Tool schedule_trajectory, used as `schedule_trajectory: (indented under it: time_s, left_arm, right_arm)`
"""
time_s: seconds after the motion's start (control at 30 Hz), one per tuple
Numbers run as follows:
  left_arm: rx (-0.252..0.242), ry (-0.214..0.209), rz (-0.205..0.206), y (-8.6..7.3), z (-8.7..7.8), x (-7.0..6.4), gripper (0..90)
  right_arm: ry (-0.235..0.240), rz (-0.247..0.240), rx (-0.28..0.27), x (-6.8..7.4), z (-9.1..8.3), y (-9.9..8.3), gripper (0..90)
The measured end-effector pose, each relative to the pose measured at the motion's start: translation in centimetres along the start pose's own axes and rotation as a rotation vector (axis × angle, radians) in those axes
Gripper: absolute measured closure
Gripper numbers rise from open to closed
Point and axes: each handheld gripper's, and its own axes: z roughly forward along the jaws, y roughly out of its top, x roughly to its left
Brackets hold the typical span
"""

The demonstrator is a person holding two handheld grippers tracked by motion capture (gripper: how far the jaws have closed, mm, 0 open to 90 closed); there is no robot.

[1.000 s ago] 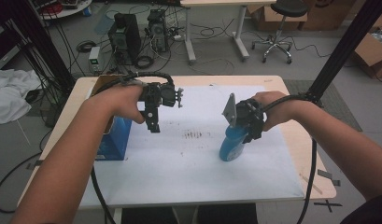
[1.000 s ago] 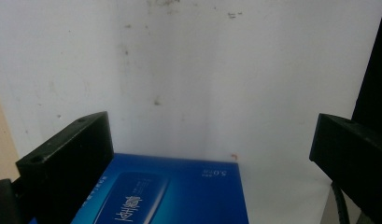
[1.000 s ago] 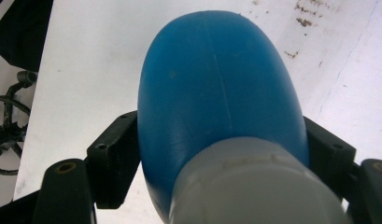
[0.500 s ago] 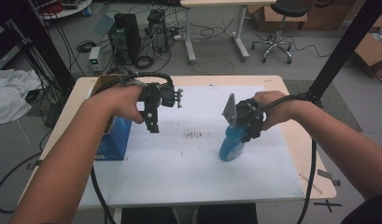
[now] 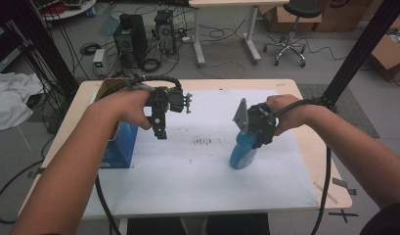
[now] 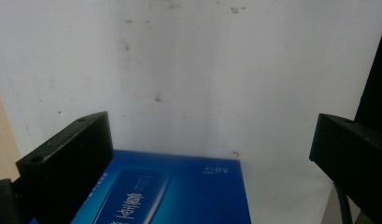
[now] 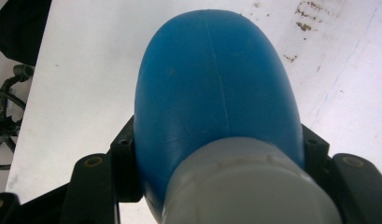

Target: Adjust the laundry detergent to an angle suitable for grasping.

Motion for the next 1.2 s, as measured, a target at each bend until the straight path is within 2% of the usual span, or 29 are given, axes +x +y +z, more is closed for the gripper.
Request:
schedule_trajectory:
  time_s: [0.2, 0.33, 0.57, 1.0, 1.2]
  left_arm:
    - [-0.005, 0.002, 0.001, -0.2, -0.1, -0.1, 0.1]
    - [-0.011, 0.007, -0.005, -0.5, -0.2, -0.1, 0.1]
    - [-0.014, 0.010, -0.006, -0.7, -0.3, -0.1, 0.1]
    - [-0.025, 0.020, 0.003, -0.8, -0.8, -0.4, 0.1]
    - [-0.024, 0.023, 0.009, -0.8, -0.8, -0.6, 0.1]
  right_arm:
    - [0.012, 0.006, -0.010, -0.1, 0.0, -0.1, 37.8]
    - [0.023, 0.026, -0.025, -0.4, -0.2, -0.3, 38.0]
    - [0.018, 0.045, -0.035, -0.5, -1.4, -0.3, 38.1]
    - [0.015, 0.099, -0.007, -0.7, -3.0, 0.4, 38.1]
    - [0.015, 0.156, 0.019, -0.9, -3.3, 0.8, 38.1]
